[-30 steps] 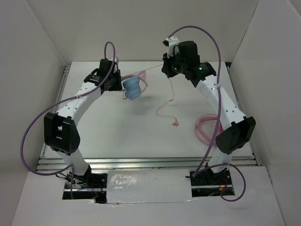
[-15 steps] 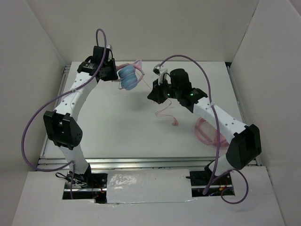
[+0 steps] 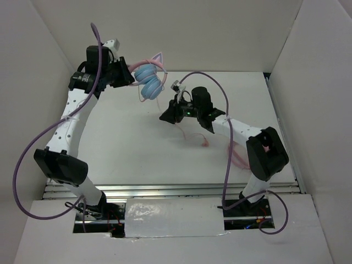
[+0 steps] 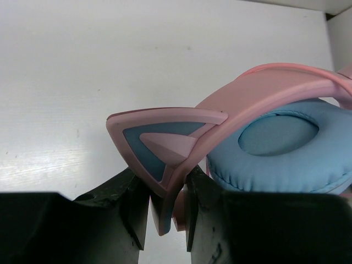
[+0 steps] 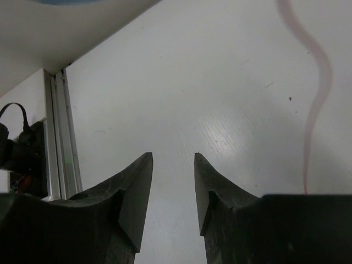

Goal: Wrap the headphones

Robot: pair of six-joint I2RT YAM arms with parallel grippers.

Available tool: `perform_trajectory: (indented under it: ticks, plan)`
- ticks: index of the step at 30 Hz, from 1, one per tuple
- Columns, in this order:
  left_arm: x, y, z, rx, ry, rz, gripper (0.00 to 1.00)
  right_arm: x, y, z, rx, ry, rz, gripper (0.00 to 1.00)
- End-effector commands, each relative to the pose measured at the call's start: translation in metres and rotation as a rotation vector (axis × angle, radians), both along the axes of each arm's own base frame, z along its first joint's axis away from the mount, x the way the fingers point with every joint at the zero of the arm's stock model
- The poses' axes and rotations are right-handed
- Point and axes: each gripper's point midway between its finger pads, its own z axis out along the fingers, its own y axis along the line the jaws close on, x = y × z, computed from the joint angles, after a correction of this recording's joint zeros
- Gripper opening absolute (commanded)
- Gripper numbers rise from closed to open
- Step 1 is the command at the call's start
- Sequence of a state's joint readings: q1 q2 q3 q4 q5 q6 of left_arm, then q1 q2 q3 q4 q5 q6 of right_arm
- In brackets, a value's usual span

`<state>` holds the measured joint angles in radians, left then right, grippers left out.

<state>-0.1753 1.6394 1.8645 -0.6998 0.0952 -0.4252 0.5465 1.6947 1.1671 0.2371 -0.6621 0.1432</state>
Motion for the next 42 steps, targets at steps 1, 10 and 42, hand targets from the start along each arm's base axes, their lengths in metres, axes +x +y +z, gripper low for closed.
perform_trajectory:
  ticks: [1,10,42]
  plan:
    - [-0.017,-0.024,0.082,-0.113,-0.207,-0.122,0.00,0.012,0.016,0.041,0.147,-0.162,0.037,0.45]
    - [-0.043,-0.030,0.122,-0.140,-0.285,-0.184,0.00,0.025,0.011,0.035,0.106,-0.203,-0.039,1.00]
    - [0.001,0.007,0.085,-0.124,-0.164,-0.012,0.00,-0.171,-0.013,0.043,0.142,-0.347,0.397,1.00]
